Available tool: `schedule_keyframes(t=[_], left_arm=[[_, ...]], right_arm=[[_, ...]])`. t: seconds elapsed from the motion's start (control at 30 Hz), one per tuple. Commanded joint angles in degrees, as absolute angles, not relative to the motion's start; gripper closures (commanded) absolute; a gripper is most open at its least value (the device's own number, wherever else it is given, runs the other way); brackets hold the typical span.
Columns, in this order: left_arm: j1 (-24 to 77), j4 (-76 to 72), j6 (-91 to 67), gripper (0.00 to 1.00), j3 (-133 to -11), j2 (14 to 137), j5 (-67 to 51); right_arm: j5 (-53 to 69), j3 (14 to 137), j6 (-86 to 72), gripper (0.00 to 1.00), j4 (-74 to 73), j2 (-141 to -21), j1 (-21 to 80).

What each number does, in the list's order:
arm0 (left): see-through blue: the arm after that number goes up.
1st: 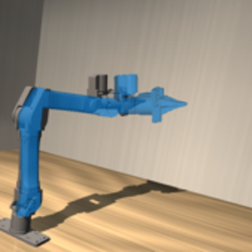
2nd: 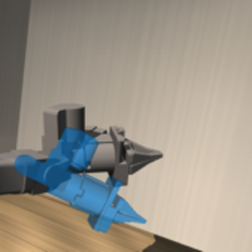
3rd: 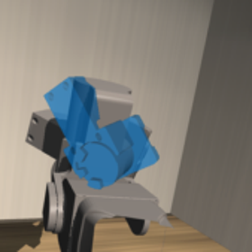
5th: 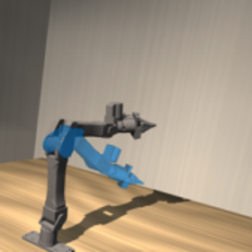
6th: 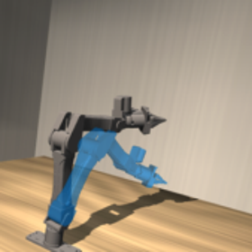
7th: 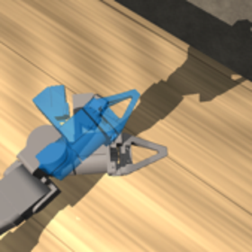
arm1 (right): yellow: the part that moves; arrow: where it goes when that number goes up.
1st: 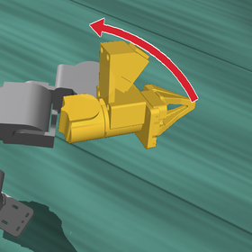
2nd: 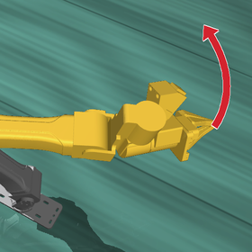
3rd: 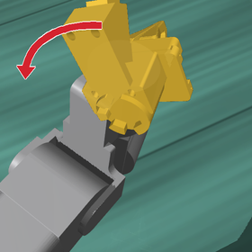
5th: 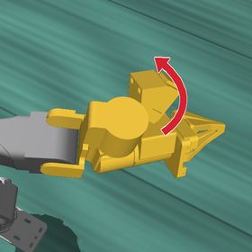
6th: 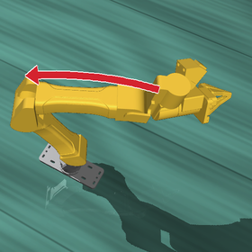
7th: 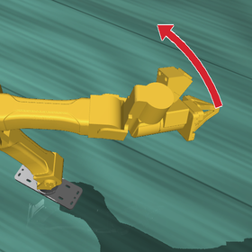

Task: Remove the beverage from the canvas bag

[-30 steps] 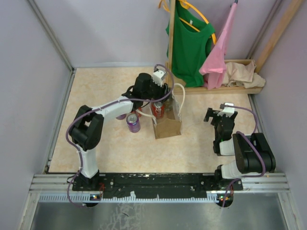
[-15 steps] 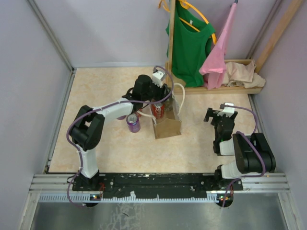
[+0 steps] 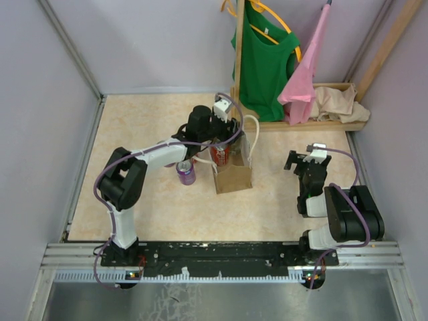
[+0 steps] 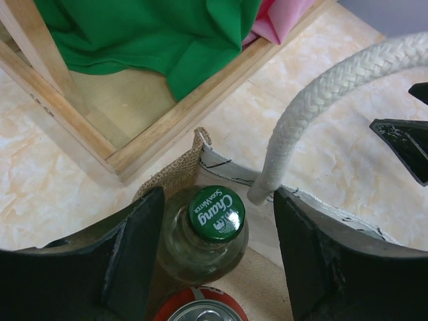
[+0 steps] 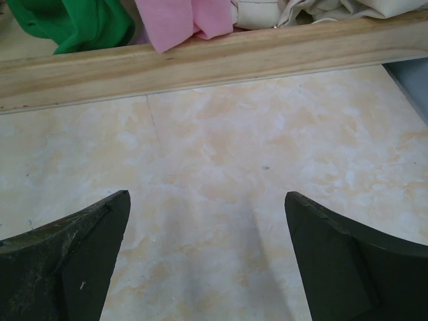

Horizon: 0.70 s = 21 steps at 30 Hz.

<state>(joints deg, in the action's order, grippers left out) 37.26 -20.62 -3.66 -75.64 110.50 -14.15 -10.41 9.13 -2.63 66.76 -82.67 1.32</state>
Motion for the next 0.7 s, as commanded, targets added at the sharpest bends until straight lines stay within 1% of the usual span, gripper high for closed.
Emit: schedule_keyframes(t=[0.0, 0.37, 0.4, 0.53, 0.57, 0.67], left_arm=[[37.5, -23.0, -3.5, 0.29, -77.8, 111.9, -14.5], [37.6, -22.1, -1.9, 0.41, -77.1, 112.6, -13.3], [37.6, -21.9, -1.7, 0.42, -77.0, 112.6, -13.3], [37.6, -21.5, -1.2, 0.61, -76.6, 112.4, -13.0], [37.6, -21.5, -1.2, 0.65, -76.5, 112.3, -13.1], [37.7, -21.2, -0.9, 0.66, -76.4, 112.3, -13.2]], right_arm=[[-10.5, 10.4, -2.7, 0.01, 69.6, -82.6, 1.2], [-10.5, 10.4, -2.7, 0.01, 69.6, -82.6, 1.2], [-10.5, 10.4, -2.6, 0.01, 69.6, -82.6, 1.2], [-10.5, 10.4, -2.7, 0.01, 69.6, -82.6, 1.2], [-10.5, 10.4, -2.7, 0.01, 69.6, -82.6, 1.2], [-10.5, 10.4, -2.7, 0.01, 69.6, -82.6, 1.2]])
